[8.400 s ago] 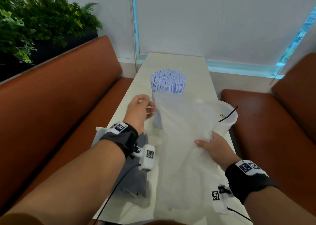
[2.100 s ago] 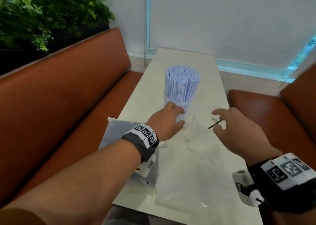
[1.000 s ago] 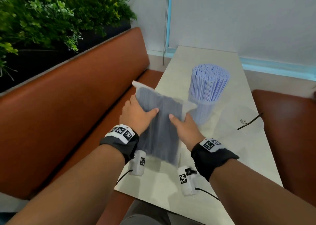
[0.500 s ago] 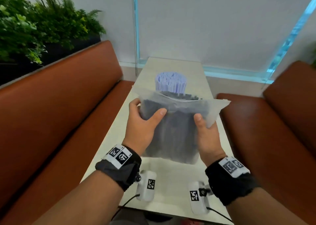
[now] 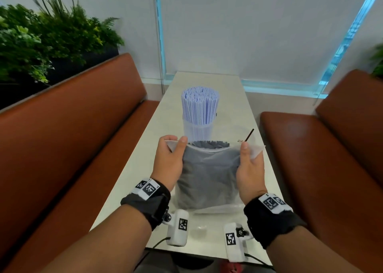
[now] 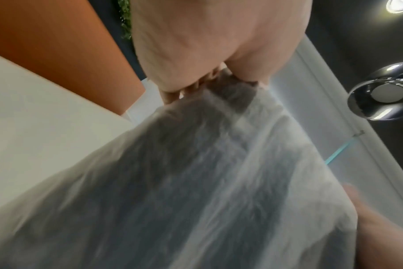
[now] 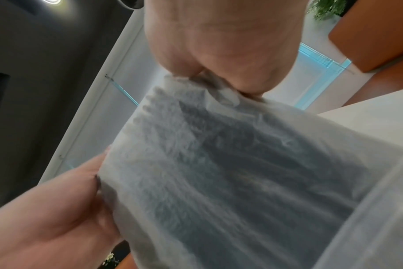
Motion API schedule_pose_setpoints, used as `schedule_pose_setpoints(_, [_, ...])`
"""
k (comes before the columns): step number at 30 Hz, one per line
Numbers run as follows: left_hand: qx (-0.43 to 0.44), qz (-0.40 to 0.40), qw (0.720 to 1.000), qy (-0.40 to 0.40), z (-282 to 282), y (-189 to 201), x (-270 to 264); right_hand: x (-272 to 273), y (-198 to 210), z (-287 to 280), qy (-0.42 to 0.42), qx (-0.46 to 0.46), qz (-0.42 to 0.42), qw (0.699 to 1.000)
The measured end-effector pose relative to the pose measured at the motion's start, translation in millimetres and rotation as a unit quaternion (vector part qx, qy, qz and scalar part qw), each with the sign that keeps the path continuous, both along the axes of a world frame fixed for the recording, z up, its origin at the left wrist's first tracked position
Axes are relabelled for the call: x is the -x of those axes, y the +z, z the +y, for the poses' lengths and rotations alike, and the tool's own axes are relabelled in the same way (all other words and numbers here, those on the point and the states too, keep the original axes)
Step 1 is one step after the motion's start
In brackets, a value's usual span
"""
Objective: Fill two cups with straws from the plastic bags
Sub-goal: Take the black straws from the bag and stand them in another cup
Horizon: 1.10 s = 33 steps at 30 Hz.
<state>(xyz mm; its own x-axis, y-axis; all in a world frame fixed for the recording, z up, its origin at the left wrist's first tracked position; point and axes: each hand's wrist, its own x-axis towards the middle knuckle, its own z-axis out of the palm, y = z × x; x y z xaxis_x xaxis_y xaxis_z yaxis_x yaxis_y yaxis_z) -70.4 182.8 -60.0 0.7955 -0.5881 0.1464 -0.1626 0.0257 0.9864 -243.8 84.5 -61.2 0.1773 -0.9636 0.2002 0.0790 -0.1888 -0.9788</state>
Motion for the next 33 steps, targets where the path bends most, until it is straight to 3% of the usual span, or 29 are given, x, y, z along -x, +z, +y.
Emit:
schedule_pose_setpoints(2, [-0.027,-0.055,0.998,0.027,-0.4,16.4,-7.9,-0.7,1.9,-2.7,-0.011,-0.012,-0.043,0.999])
schedule_pose_setpoints(5, [0.003,-0.236,0.971,0.041,-6.3,51.2,1.3,-1.7,8.2,-5.6,-0.05,0.014,-0.084,0.995])
schedule_pose_setpoints(8, [-0.045,-0.391,0.913,-0.108,-24.2,71.8,35.7,-1.2,11.0,-5.5,-0.042,0.032,-0.092,0.994])
schedule_pose_setpoints(10, [-0.102,-0.439,0.873,-0.189,-37.7,73.1,57.2,0.6,8.9,-6.7,-0.034,0.032,-0.091,0.995])
schedule_pose_setpoints(12, [-0.127,-0.444,0.858,-0.224,-49.9,70.2,71.9,3.7,8.7,-8.4,-0.034,0.041,-0.085,0.995])
schedule_pose_setpoints(15, [-0.134,-0.431,0.86,-0.237,-61.4,68.9,83.7,9.7,8.2,-12.1,-0.034,0.048,-0.061,0.996])
schedule_pose_setpoints(19, [-0.121,-0.426,0.868,-0.226,-67.5,68.1,84.3,16.4,6.3,-14.4,-0.039,0.054,-0.03,0.997])
schedule_pose_setpoints(24, [-0.129,-0.472,0.848,-0.205,-62.6,69.2,75.7,14.6,8.7,-12.8,-0.028,0.074,-0.008,0.997])
schedule_pose_setpoints(30, [-0.216,-0.51,0.82,-0.145,-22.0,62.5,14.2,19.4,11.7,-22.8,-0.075,0.026,-0.028,0.996])
schedule_pose_setpoints(33, [-0.267,-0.474,0.832,-0.106,8.9,56.1,-39.0,23.9,9.3,-27.2,-0.089,0.027,-0.032,0.995])
